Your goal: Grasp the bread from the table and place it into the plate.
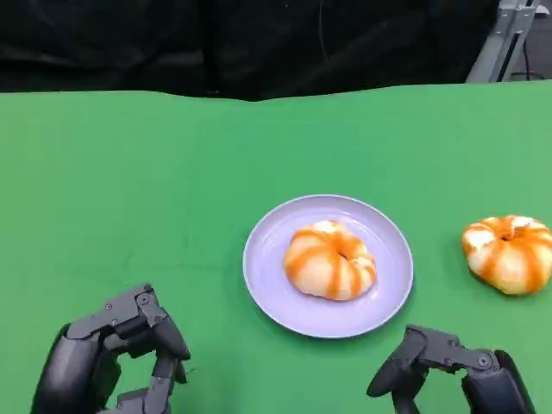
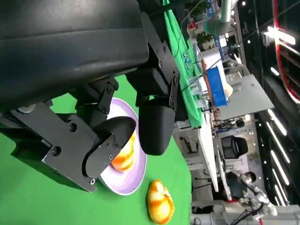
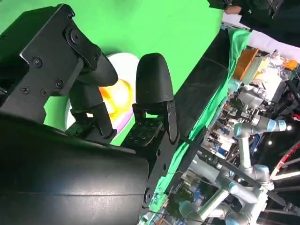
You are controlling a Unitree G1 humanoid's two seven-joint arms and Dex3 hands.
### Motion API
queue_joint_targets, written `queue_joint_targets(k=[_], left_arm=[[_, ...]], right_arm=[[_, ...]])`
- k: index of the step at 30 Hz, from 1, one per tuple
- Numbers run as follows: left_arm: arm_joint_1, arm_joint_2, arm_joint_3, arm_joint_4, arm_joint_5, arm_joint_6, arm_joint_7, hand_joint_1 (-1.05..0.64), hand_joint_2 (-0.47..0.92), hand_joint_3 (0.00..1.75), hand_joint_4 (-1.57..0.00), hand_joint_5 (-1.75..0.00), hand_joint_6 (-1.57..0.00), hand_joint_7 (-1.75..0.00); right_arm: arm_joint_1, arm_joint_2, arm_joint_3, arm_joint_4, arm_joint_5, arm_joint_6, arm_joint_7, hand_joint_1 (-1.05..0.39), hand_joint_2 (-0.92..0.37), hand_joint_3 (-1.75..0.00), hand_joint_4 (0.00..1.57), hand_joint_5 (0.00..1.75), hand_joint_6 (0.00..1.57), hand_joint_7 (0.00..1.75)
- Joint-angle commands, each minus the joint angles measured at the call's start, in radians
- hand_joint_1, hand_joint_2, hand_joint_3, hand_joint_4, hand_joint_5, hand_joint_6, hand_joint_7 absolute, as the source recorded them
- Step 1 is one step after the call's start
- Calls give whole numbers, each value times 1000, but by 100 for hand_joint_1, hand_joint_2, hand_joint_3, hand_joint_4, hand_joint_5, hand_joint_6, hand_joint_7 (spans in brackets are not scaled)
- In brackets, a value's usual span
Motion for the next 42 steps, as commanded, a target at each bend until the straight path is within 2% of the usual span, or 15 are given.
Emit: queue_joint_targets(k=[1, 7, 9, 12, 42], left_arm=[[6, 5, 12, -12, -6, 8, -9, -4, 40, 140, -82, -175, -76, -161], [12, 3, 12, 6, 14, -12, -5, -4, 40, 141, -82, -175, -76, -162], [21, 1, 13, 29, 32, -38, -1, -5, 45, 129, -83, -175, -75, -161], [21, -1, 14, 39, 38, -51, -2, -6, 47, 126, -84, -175, -75, -161], [18, 8, 10, 52, 48, -62, -14, -5, 47, 124, -81, -175, -74, -158]], right_arm=[[3, -12, -10, -7, 10, -11, -1, 10, -20, -146, 87, 152, 89, 127], [9, -15, -13, -20, 13, -5, 3, 10, -20, -146, 87, 152, 89, 127], [22, -18, -16, -41, 20, 6, 12, 7, -21, -145, 85, 152, 88, 127], [28, -17, -17, -50, 24, 11, 18, 7, -22, -144, 84, 152, 88, 128], [34, -14, -19, -68, 29, 26, 31, 7, -22, -145, 84, 154, 87, 129]])
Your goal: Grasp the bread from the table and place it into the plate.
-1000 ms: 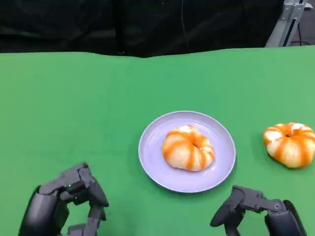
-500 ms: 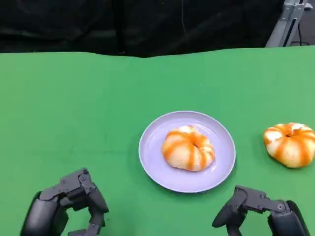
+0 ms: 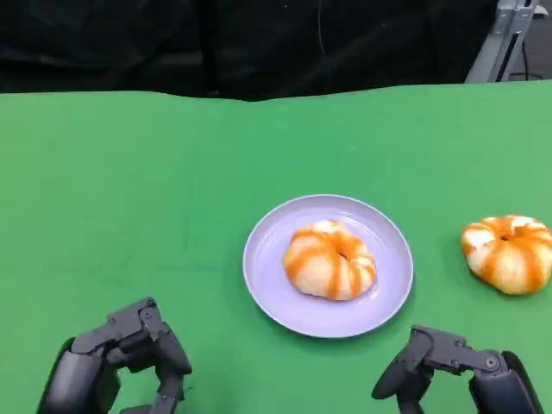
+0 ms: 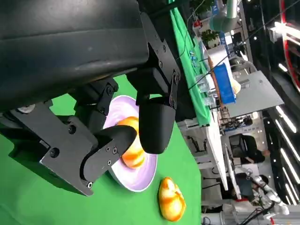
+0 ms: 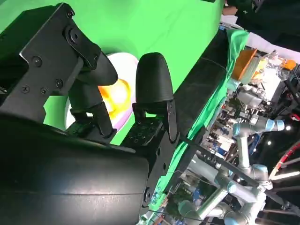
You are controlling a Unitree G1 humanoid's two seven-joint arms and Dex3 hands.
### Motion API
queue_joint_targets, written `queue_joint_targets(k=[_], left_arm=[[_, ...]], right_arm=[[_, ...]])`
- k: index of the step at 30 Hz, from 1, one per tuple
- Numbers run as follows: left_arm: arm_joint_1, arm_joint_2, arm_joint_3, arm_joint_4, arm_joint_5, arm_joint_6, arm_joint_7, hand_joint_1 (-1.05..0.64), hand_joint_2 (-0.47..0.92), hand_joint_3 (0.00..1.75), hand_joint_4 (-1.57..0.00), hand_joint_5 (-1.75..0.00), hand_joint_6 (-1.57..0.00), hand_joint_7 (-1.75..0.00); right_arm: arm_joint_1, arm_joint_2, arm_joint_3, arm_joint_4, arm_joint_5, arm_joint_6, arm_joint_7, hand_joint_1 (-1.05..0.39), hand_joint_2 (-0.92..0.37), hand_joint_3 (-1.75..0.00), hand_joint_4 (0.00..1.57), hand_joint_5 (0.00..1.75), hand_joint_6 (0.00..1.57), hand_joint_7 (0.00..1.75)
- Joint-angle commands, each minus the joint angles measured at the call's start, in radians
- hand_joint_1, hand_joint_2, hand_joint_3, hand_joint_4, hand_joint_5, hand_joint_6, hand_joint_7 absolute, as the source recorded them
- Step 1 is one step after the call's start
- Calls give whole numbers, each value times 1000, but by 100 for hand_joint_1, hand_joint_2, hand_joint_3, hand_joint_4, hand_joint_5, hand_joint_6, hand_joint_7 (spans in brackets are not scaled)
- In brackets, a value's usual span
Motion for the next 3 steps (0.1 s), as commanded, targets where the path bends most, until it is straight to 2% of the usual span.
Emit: queue_joint_targets(k=[1, 3], left_arm=[[1, 11, 6, 1, 10, -12, -10, -5, 47, 124, -81, -175, -74, -158], [0, 11, 4, 3, 12, -18, -12, -4, 47, 126, -80, -175, -75, -158]], right_arm=[[9, -10, -12, -15, 14, 5, 3, 7, -22, -145, 84, 154, 87, 129], [10, -14, -15, -16, 19, 2, 6, 7, -22, -144, 84, 154, 87, 129]])
